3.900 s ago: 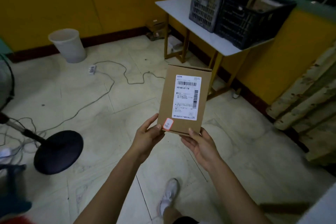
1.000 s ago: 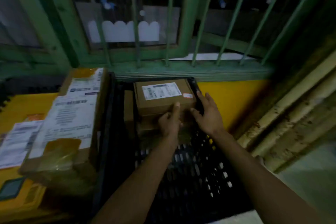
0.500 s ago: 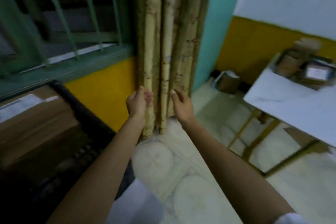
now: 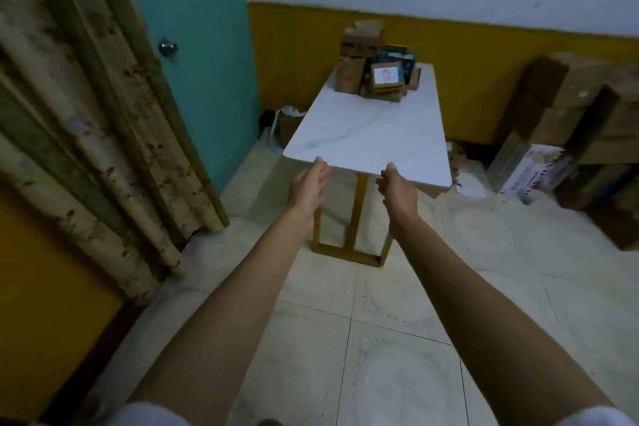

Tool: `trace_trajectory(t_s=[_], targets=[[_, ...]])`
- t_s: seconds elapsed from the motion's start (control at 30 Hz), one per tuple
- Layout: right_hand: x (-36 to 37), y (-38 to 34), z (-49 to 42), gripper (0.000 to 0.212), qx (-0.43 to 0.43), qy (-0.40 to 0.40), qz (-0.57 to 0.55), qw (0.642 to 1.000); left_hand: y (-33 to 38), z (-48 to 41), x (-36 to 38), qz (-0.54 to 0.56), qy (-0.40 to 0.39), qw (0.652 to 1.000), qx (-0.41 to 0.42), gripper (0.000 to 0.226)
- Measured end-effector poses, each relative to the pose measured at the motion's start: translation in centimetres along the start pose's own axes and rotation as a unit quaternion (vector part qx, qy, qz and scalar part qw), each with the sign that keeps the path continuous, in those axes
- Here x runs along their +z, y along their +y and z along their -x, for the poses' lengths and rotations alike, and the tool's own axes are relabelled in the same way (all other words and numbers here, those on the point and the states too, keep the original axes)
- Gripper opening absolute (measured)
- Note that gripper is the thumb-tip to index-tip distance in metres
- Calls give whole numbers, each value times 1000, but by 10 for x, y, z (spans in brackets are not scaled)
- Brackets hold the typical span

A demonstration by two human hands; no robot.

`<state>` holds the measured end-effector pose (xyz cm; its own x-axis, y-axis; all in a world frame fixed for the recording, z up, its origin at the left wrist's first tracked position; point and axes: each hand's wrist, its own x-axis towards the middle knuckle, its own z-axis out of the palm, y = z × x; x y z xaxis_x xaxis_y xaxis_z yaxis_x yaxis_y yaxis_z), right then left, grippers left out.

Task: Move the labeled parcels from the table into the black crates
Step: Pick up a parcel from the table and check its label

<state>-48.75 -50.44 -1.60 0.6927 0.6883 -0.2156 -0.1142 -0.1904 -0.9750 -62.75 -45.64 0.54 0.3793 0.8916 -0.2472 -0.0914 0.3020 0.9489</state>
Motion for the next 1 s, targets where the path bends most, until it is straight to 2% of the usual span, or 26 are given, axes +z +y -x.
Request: trace_trajectory(t_s=[0.2,0.4,0.6,0.83,1.0], targets=[[-54,3,-72,52,48,2,-90,995,-11,-69,67,-11,-29,999,-20,49],[-88,-17,-178,53,65,2,-172,983,-11,-184,127,-2,-22,999,-38,44],[-118,-47,-293,50,59,12,-159,985,-4,-298,197,5,-65,996,-65,42],[-153,-54,-405,42,66,23,-162,984,-18,-393,274,17,-79,992,-92,38],[-182,-60,-502,41,66,-55,-150,985,-29,-470,329,37,-29,995,-90,41]])
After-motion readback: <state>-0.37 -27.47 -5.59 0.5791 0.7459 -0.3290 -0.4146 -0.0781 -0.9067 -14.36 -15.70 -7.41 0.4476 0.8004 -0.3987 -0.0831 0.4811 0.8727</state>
